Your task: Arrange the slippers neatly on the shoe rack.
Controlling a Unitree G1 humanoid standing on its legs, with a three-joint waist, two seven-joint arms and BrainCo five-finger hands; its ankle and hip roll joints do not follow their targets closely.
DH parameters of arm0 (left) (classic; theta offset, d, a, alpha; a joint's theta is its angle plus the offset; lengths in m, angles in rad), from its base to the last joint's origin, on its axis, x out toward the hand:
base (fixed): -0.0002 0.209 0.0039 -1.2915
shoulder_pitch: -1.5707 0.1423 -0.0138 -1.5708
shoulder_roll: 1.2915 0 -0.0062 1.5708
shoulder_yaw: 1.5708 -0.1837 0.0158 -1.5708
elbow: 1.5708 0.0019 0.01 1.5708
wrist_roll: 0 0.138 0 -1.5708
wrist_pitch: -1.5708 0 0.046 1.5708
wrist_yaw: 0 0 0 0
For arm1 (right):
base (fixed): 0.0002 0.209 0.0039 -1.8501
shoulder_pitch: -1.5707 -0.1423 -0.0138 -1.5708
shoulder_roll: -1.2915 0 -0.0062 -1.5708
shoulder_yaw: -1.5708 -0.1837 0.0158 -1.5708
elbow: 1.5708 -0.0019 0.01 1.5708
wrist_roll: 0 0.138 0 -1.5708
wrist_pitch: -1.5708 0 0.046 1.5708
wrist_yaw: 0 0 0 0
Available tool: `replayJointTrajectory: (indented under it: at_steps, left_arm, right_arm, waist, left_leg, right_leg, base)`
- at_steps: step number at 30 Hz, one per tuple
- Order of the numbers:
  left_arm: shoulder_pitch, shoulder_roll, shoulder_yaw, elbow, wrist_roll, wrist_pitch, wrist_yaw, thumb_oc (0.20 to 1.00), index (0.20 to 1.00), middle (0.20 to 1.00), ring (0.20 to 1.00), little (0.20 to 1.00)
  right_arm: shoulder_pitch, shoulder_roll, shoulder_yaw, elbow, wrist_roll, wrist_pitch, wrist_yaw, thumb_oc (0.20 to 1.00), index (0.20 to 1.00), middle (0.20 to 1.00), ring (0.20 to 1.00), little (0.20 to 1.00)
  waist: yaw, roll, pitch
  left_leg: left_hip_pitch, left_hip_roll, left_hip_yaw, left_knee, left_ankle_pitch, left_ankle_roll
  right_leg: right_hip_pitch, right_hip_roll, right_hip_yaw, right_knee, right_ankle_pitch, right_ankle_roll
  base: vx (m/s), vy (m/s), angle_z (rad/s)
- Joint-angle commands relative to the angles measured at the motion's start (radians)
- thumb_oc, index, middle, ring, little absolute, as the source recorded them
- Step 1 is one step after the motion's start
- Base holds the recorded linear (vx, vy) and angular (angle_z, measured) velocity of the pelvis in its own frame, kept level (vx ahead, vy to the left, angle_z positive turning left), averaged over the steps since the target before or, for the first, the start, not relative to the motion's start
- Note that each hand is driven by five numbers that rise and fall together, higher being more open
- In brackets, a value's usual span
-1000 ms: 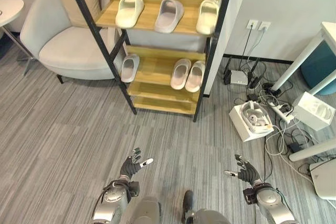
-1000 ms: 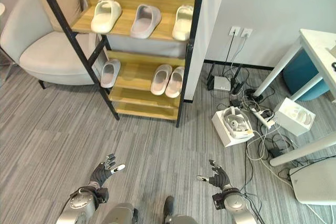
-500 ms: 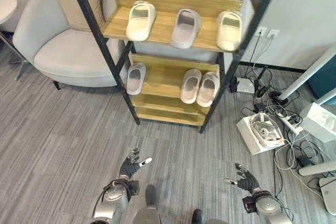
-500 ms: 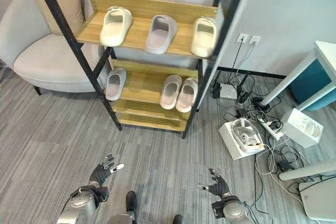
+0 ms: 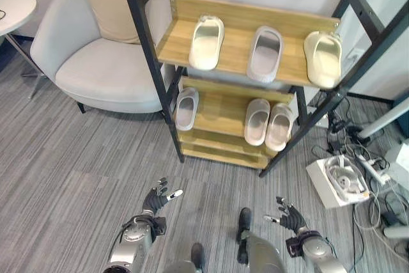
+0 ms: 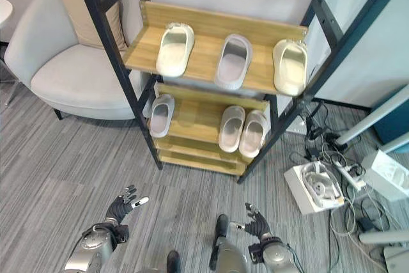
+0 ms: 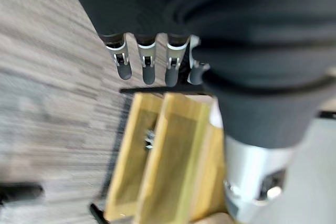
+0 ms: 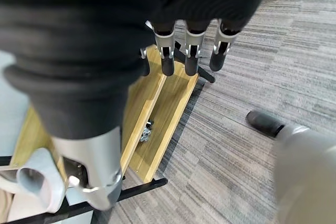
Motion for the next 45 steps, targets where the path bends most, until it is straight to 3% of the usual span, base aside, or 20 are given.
replayJointTrajectory:
  at_steps: [1,2,3,4,6,9,13,15,22,25,28,30,31,33,35,36,41,44,45]
  left_arm:
    - [-0.032,0.003,-0.002,-0.072,-0.031,-0.042,-0.012,1.000,1.000,1.000,1.000,1.000]
    - [-0.041,-0.003,-0.008,-0.063,-0.038,-0.043,-0.005,1.000,1.000,1.000,1.000,1.000]
    - [-0.041,-0.003,-0.008,-0.063,-0.038,-0.043,-0.005,1.000,1.000,1.000,1.000,1.000]
    - [-0.033,-0.011,-0.011,-0.058,-0.046,-0.045,-0.003,1.000,1.000,1.000,1.000,1.000]
    - [-0.026,-0.011,-0.017,-0.052,-0.039,-0.041,-0.001,1.000,1.000,1.000,1.000,1.000]
    - [-0.016,-0.013,-0.012,-0.050,-0.039,-0.044,-0.004,1.000,1.000,1.000,1.000,1.000]
    - [0.002,-0.007,-0.009,-0.059,-0.031,-0.042,-0.013,1.000,1.000,1.000,1.000,1.000]
    - [0.004,0.000,-0.002,-0.059,-0.025,-0.043,-0.012,1.000,1.000,1.000,1.000,1.000]
    - [-0.008,0.021,-0.006,-0.059,0.004,-0.040,-0.020,1.000,1.000,1.000,1.000,1.000]
    - [-0.036,0.046,0.000,-0.060,0.028,-0.035,-0.021,1.000,1.000,1.000,1.000,1.000]
    - [-0.015,0.050,0.022,-0.068,0.055,-0.043,-0.029,1.000,1.000,1.000,1.000,1.000]
    - [0.001,0.040,0.044,-0.053,0.054,-0.054,-0.029,1.000,1.000,1.000,1.000,1.000]
    - [0.001,0.039,0.043,-0.052,0.054,-0.055,-0.029,1.000,1.000,1.000,1.000,1.000]
    - [-0.004,0.038,0.037,-0.042,0.058,-0.062,-0.026,1.000,1.000,1.000,1.000,1.000]
    - [-0.006,0.036,0.029,-0.045,0.060,-0.063,-0.024,1.000,1.000,1.000,1.000,1.000]
    - [-0.010,0.038,0.024,-0.061,0.054,-0.066,-0.022,1.000,1.000,1.000,1.000,1.000]
    - [-0.012,0.034,0.008,-0.089,0.038,-0.068,-0.030,1.000,1.000,1.000,1.000,1.000]
    - [-0.011,0.024,-0.010,-0.087,0.040,-0.066,-0.041,1.000,1.000,1.000,1.000,1.000]
    - [-0.011,0.018,-0.021,-0.083,0.040,-0.066,-0.040,1.000,1.000,1.000,1.000,1.000]
  right_arm:
    - [-0.054,-0.074,0.007,-0.047,0.017,-0.040,-0.005,1.000,1.000,1.000,1.000,1.000]
    - [-0.064,-0.089,0.010,-0.045,0.012,-0.035,-0.009,1.000,1.000,1.000,1.000,1.000]
    - [-0.064,-0.089,0.010,-0.045,0.012,-0.035,-0.009,1.000,1.000,1.000,1.000,1.000]
    - [-0.060,-0.099,-0.005,-0.045,0.019,-0.035,-0.013,1.000,1.000,1.000,1.000,1.000]
    - [-0.057,-0.106,-0.018,-0.044,0.021,-0.035,-0.026,1.000,1.000,1.000,1.000,1.000]
    - [-0.045,-0.097,-0.014,-0.035,0.001,-0.036,-0.019,1.000,1.000,1.000,1.000,1.000]
    - [-0.032,-0.083,-0.009,-0.043,-0.007,-0.034,-0.010,1.000,1.000,1.000,1.000,1.000]
    - [-0.032,-0.069,0.000,-0.046,-0.017,-0.029,-0.002,1.000,1.000,1.000,1.000,1.000]
    - [-0.023,-0.057,-0.010,-0.052,-0.043,-0.021,-0.001,1.000,1.000,1.000,1.000,1.000]
    - [-0.066,-0.074,0.024,-0.072,-0.130,-0.019,-0.007,1.000,1.000,1.000,1.000,1.000]
    - [-0.062,-0.125,0.037,-0.212,-0.282,-0.017,0.012,1.000,1.000,1.000,1.000,1.000]
    - [-0.030,-0.195,0.024,-0.457,-0.374,-0.063,0.044,1.000,1.000,1.000,1.000,1.000]
    - [-0.024,-0.197,0.021,-0.465,-0.374,-0.060,0.047,1.000,1.000,1.000,1.000,1.000]
    - [0.020,-0.244,-0.034,-0.719,-0.343,-0.121,0.069,1.000,1.000,1.000,1.000,1.000]
    - [0.029,-0.251,-0.049,-0.787,-0.317,-0.133,0.080,1.000,1.000,1.000,1.000,1.000]
    - [0.024,-0.250,-0.063,-0.870,-0.228,-0.163,0.098,1.000,1.000,1.000,1.000,1.000]
    - [-0.088,-0.248,-0.093,-0.960,-0.059,-0.185,0.104,1.000,1.000,1.000,1.000,1.000]
    - [-0.193,-0.248,-0.108,-0.940,-0.134,-0.186,0.044,1.000,1.000,1.000,1.000,1.000]
    - [-0.260,-0.246,-0.112,-0.905,-0.222,-0.173,-0.022,1.000,1.000,1.000,1.000,1.000]
  waist:
    - [0.019,-0.001,0.030]
    - [0.025,-0.009,0.040]
    - [0.024,-0.008,0.040]
    - [0.033,-0.010,0.034]
    - [0.050,0.004,0.038]
    - [0.047,0.024,0.013]
    - [0.047,0.024,-0.001]
    - [0.047,0.019,-0.007]
    - [0.038,0.007,0.001]
    - [0.052,0.019,0.018]
    - [0.062,0.010,0.005]
    - [0.050,0.008,-0.016]
    - [0.051,0.010,-0.017]
    - [0.027,0.007,-0.028]
    - [0.021,0.008,-0.032]
    - [0.013,0.008,-0.040]
    - [0.012,0.009,-0.065]
    - [0.025,0.011,-0.081]
    - [0.037,0.011,-0.087]
  left_leg:
    - [-0.134,0.121,-0.019,0.340,-0.029,-0.067]
    - [-0.211,0.104,-0.070,0.387,-0.017,-0.068]
    - [-0.211,0.104,-0.071,0.388,-0.018,-0.068]
    - [-0.246,0.115,-0.071,0.278,-0.005,-0.066]
    - [-0.300,0.142,-0.077,0.174,0.089,-0.076]
    - [-0.214,0.137,-0.085,0.058,0.095,-0.077]
    - [-0.147,0.117,-0.060,0.016,0.085,-0.064]
    - [-0.112,0.095,-0.043,0.004,0.061,-0.041]
    - [-0.115,0.069,-0.013,-0.006,0.042,-0.014]
    - [-0.152,0.082,0.008,-0.003,0.057,-0.007]
    - [-0.154,0.071,0.019,-0.006,0.055,-0.009]
    - [-0.137,0.080,0.034,-0.006,0.048,-0.014]
    - [-0.136,0.080,0.034,-0.006,0.047,-0.014]
    - [-0.120,0.088,0.041,-0.006,0.044,-0.017]
    - [-0.115,0.089,0.039,-0.006,0.043,-0.018]
    - [-0.109,0.092,0.038,-0.006,0.040,-0.019]
    - [-0.094,0.094,0.033,-0.006,0.033,-0.020]
    - [-0.090,0.092,0.027,-0.006,0.026,-0.018]
    - [-0.089,0.092,0.021,-0.006,0.024,-0.016]
  right_leg:
    - [0.127,0.026,0.007,-0.041,-0.071,0.034]
    - [0.148,0.022,0.003,-0.050,-0.090,0.022]
    - [0.148,0.022,0.002,-0.050,-0.090,0.022]
    - [0.184,0.017,-0.002,-0.071,-0.108,0.029]
    - [0.209,0.026,0.001,-0.074,-0.129,0.023]
    - [0.221,0.026,0.017,-0.064,-0.143,0.030]
    - [0.231,0.011,0.039,-0.075,-0.128,0.046]
    - [0.228,-0.010,0.059,-0.071,-0.115,0.065]
    - [0.178,-0.037,0.089,-0.066,-0.072,0.097]
    - [0.140,-0.036,0.107,0.008,-0.089,0.108]
    - [0.165,-0.047,0.083,-0.026,-0.091,0.103]
    - [0.181,-0.044,0.075,-0.067,-0.084,0.104]
    - [0.183,-0.044,0.074,-0.068,-0.083,0.104]
    - [0.197,-0.040,0.075,-0.080,-0.085,0.102]
    - [0.204,-0.038,0.073,-0.083,-0.087,0.101]
    - [0.210,-0.034,0.073,-0.082,-0.092,0.098]
    - [0.226,-0.030,0.061,-0.085,-0.095,0.096]
    - [0.232,-0.031,0.055,-0.082,-0.097,0.096]
    - [0.234,-0.033,0.051,-0.081,-0.097,0.096]
  base:
    - [0.07,-0.156,0.06]
    - [0.04,-0.106,-0.03]
    - [0.17,-0.015,-0.37]
    - [0.20,0.069,-0.41]
    - [0.17,0.079,-0.13]
    - [0.16,0.156,-0.30]
    - [0.09,0.168,-0.22]
    - [0.06,0.264,-0.03]
    - [-0.04,0.118,-0.08]
    - [-0.14,-0.003,-0.21]
    - [-0.01,-0.030,-0.14]
    - [0.07,-0.057,-0.12]
    - [0.05,-0.030,-0.23]
    - [0.04,-0.032,-0.21]
    - [0.02,-0.021,-0.03]
    - [0.03,-0.015,-0.12]
    - [0.02,-0.003,0.04]
    - [0.04,0.020,0.11]
    - [0.03,0.028,0.11]
